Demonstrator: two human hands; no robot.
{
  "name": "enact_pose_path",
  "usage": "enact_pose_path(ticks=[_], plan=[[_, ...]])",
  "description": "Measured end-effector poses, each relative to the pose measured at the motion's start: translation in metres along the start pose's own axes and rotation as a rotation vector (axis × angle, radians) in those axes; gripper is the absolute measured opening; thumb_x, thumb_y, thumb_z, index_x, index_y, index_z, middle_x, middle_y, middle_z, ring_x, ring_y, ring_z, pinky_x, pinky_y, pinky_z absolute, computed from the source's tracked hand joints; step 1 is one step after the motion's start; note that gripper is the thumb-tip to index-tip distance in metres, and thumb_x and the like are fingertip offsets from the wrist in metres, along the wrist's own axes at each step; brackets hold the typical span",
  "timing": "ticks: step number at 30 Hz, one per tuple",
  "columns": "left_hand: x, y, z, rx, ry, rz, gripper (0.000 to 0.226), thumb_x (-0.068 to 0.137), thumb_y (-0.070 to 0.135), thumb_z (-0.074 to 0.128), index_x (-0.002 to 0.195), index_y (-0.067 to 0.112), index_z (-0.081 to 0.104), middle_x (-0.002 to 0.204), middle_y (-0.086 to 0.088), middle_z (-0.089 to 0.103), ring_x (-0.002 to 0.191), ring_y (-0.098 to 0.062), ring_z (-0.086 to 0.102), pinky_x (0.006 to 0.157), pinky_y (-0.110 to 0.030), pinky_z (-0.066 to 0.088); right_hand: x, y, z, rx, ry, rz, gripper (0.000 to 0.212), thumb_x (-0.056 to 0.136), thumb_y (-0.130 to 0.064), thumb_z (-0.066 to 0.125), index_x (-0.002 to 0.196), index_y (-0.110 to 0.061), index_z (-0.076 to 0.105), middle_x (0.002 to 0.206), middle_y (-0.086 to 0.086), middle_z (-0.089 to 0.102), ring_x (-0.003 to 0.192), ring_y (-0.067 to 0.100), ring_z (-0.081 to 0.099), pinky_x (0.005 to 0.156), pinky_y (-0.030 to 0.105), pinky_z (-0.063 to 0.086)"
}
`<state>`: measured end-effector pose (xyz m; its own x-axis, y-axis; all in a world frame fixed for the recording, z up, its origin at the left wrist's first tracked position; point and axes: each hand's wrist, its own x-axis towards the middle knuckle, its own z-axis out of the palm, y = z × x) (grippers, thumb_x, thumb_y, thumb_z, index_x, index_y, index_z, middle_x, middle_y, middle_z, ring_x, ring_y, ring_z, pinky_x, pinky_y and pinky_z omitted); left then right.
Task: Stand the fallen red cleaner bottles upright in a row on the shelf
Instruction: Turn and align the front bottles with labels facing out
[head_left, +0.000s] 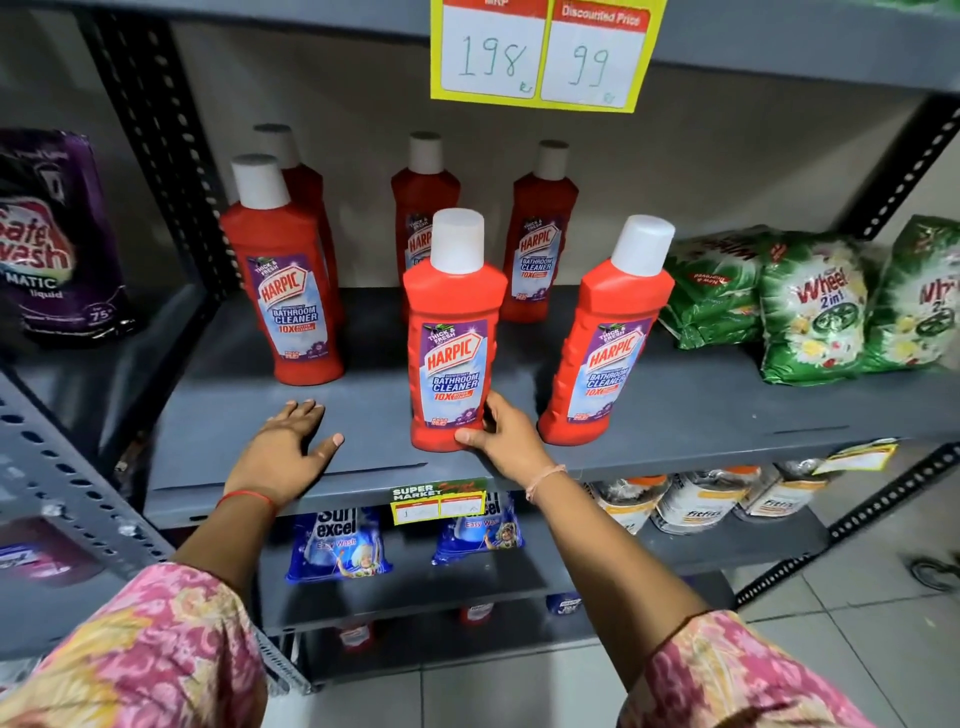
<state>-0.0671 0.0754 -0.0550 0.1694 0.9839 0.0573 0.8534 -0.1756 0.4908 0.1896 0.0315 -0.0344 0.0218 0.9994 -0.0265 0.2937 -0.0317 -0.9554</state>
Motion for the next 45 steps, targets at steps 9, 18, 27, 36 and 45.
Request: enact_pose_path(ticks=[9,18,27,36,45], plan=[[-0.008,-0.012,-0.020,-0.070,-0.025,-0.041,0.053,0.089,0.029,0.054,0.134,0.005,0.039,0.149,-0.014,0.033,0.142,-0.023,0.021,0.117,-0.032,0.015,-0.047,-0.005,0.021,0.085,0.421,-0.274,0.054,0.077,-0.006,0.068,0.121,-0.028,0.046,0.125,-0.001,0.053,0.114,0.015,0.051,0.104,0.032,0.041],[-0.014,-0.051,-0.045,-0.080,0.134,-0.220,0.049,0.088,0.023,0.055,0.130,0.001,0.044,0.146,-0.019,0.037,0.140,-0.028,0.025,0.115,-0.035,0.020,0.014,-0.039,0.135,-0.041,0.043,-0.341,0.052,0.080,-0.009,0.064,0.128,-0.012,0.044,0.136,0.005,0.045,0.127,0.018,0.043,0.109,0.031,0.035],[-0.012,-0.057,-0.035,-0.056,0.209,-0.209,0.045,0.088,0.025,0.055,0.127,0.004,0.049,0.143,-0.017,0.042,0.139,-0.026,0.028,0.113,-0.034,0.024,0.122,-0.045,0.154,-0.041,0.075,-0.037,0.054,0.069,-0.003,0.072,0.119,-0.004,0.052,0.119,0.018,0.061,0.106,0.033,0.057,0.090,0.032,0.043],[-0.013,-0.054,-0.037,-0.061,0.183,-0.203,0.046,0.088,0.024,0.053,0.128,0.002,0.048,0.144,-0.017,0.041,0.140,-0.027,0.026,0.114,-0.036,0.023,0.080,-0.037,0.149,-0.026,0.040,-0.097,0.048,0.066,0.006,0.070,0.110,-0.004,0.055,0.116,0.019,0.063,0.105,0.032,0.058,0.095,0.044,0.047],[-0.014,-0.053,-0.039,-0.060,0.138,-0.202,0.048,0.089,0.025,0.052,0.130,0.001,0.044,0.146,-0.019,0.037,0.141,-0.029,0.023,0.116,-0.040,0.023,0.037,-0.037,0.142,-0.043,-0.014,-0.097,0.053,0.069,0.004,0.068,0.118,-0.008,0.051,0.121,0.014,0.060,0.109,0.025,0.057,0.098,0.038,0.046]])
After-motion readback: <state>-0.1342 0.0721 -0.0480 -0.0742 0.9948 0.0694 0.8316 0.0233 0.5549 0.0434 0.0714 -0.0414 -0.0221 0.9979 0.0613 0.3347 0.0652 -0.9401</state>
